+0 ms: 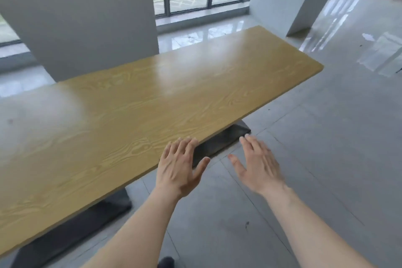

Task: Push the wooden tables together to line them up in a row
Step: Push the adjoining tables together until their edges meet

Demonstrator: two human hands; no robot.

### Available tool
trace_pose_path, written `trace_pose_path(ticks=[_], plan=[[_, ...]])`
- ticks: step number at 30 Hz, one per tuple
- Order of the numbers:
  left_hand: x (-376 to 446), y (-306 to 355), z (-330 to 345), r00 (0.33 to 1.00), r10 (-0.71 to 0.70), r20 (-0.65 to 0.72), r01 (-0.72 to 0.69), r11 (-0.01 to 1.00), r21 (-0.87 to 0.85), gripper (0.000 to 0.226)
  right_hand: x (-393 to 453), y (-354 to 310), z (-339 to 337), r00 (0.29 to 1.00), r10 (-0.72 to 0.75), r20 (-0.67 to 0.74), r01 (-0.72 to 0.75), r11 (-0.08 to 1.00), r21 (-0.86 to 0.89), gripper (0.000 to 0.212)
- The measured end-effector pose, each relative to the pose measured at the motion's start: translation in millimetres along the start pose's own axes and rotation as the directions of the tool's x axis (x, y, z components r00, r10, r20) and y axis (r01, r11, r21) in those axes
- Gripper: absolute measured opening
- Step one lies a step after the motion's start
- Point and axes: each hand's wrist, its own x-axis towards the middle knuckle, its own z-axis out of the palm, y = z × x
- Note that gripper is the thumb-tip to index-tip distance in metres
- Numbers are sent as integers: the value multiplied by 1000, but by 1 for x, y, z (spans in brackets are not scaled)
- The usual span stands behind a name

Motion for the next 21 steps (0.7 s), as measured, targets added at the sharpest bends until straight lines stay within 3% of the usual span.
trace_pose_path(ticks=[7, 15, 21], plan=[[61, -44, 66, 968, -234, -93, 234, 972, -5, 74, 127, -14, 74, 964, -264, -3, 264, 964, -24, 75], [114, -74, 140, 922, -350, -165, 360, 932, 36, 70, 217, -4, 168, 883, -469, -6, 469, 882, -48, 68], [127, -82, 163, 887, -398, -235, 423, 903, 70, 65, 251, 3, 199, 800, -591, -106, 584, 807, -87, 67]])
